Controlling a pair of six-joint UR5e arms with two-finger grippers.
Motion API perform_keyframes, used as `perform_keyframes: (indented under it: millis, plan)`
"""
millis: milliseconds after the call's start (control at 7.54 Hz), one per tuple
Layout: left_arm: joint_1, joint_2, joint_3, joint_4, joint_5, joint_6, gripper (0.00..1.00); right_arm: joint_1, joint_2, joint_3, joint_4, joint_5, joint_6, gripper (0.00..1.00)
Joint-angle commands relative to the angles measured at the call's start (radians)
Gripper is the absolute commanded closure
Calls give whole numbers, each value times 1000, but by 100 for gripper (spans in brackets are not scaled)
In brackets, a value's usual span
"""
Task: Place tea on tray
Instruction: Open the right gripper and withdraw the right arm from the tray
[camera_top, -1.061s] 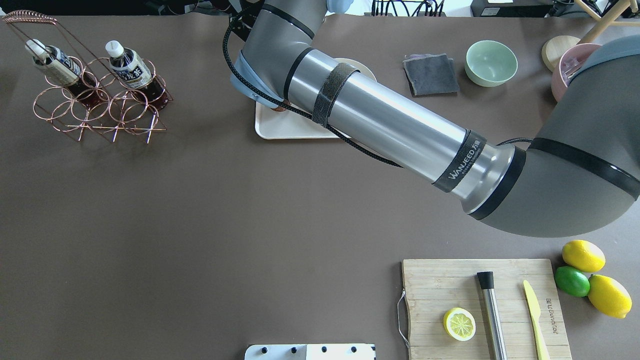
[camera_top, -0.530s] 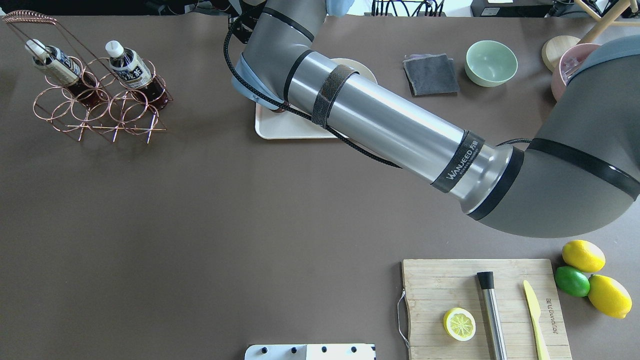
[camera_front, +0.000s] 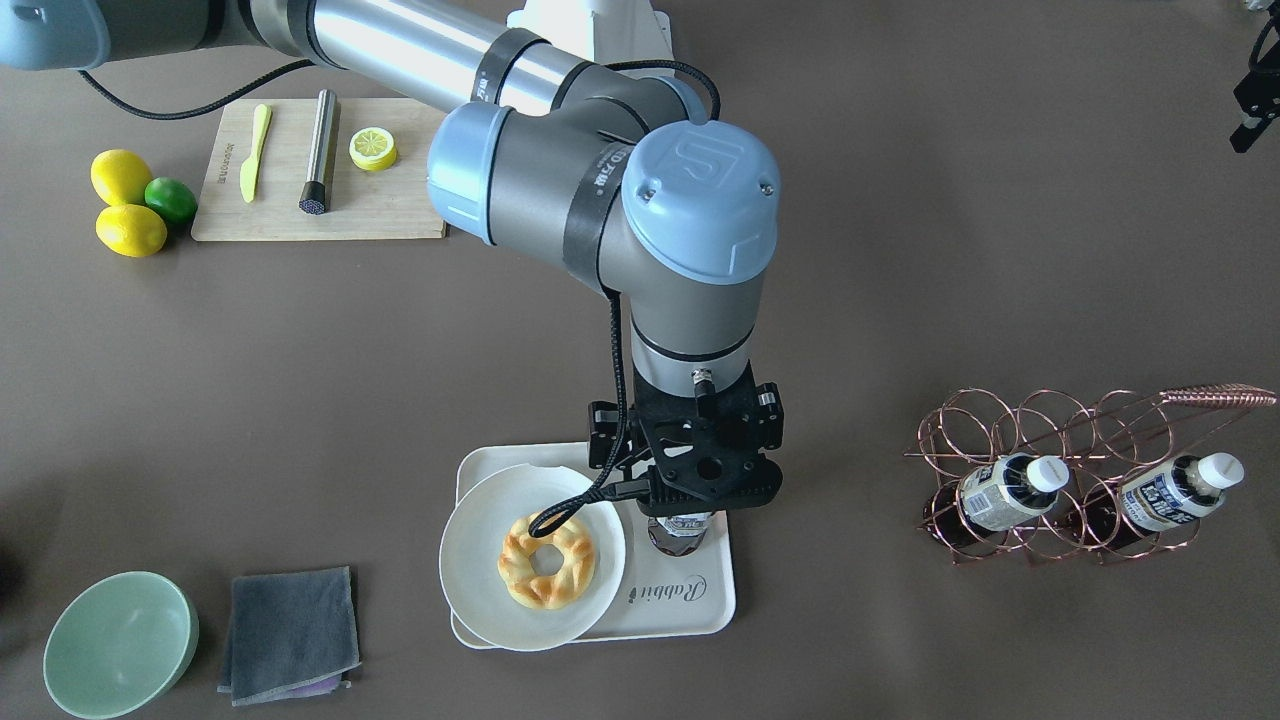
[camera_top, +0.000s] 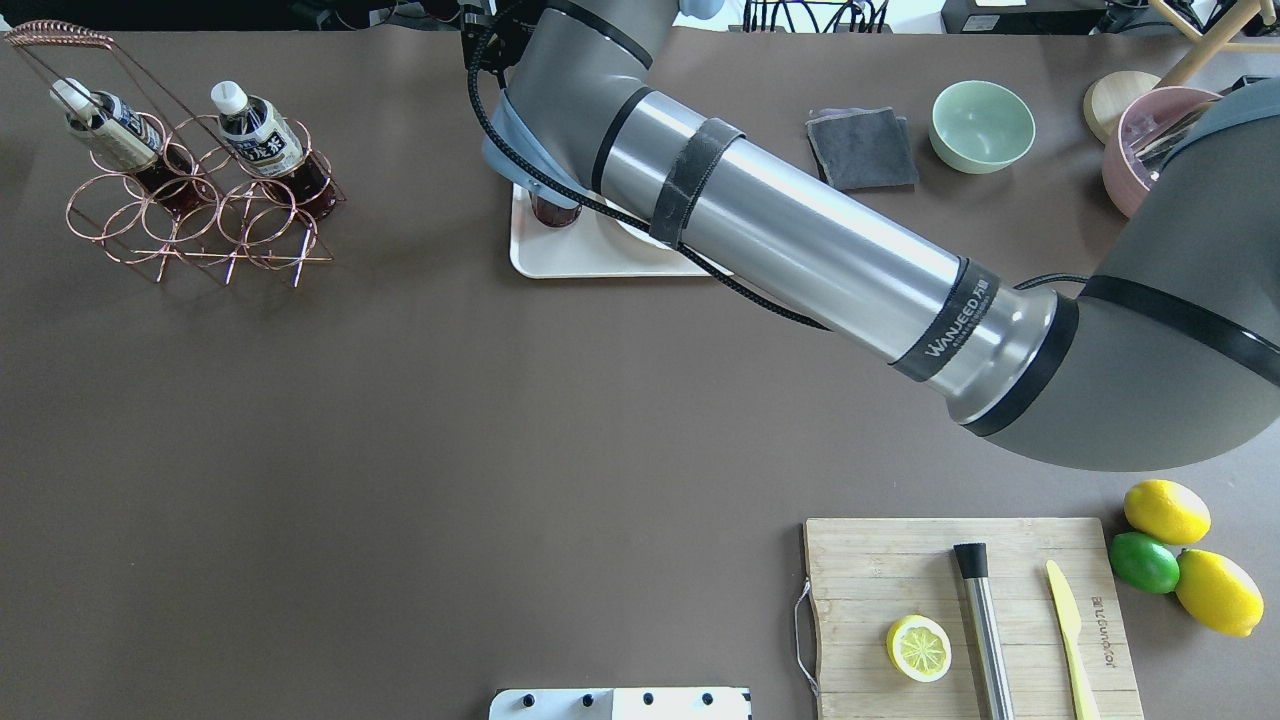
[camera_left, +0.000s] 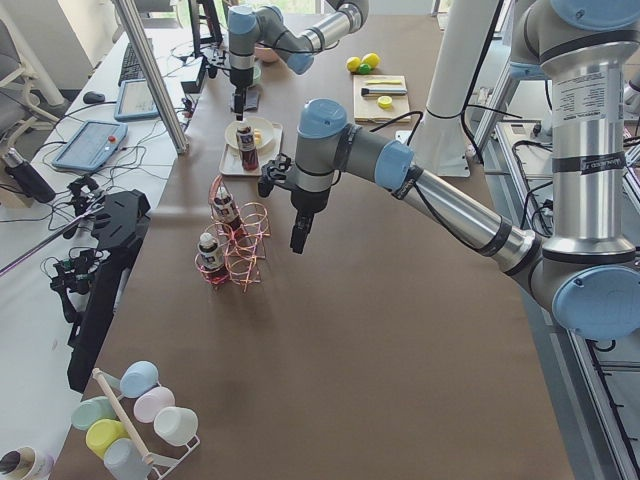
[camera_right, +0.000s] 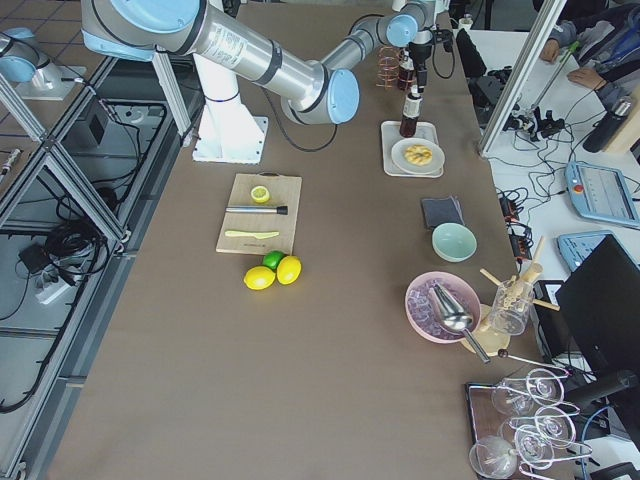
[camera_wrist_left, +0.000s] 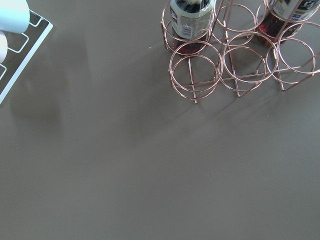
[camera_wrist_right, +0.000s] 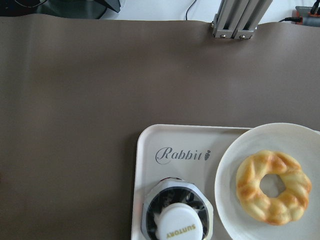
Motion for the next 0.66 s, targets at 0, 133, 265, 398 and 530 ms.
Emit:
perform_keyframes:
  millis: [0,133,265,398,530]
  plan:
    - [-25,4,9,7,0,1,2,110,-290,419,-202,133,-163,1]
    - [-71,3,27,9,0,1,3,176,-381,534,-302,169,-253,1]
    - [-91,3,55,10,-2,42,3,265,-490,661,-415,184,-432,1]
    - [-111,-14,86,25,-5,81,3,335,-698,831,-441,226,-620,1]
    - [-117,-25,89,62,-16,85,3,468,-840,877,-439,306,-795,1]
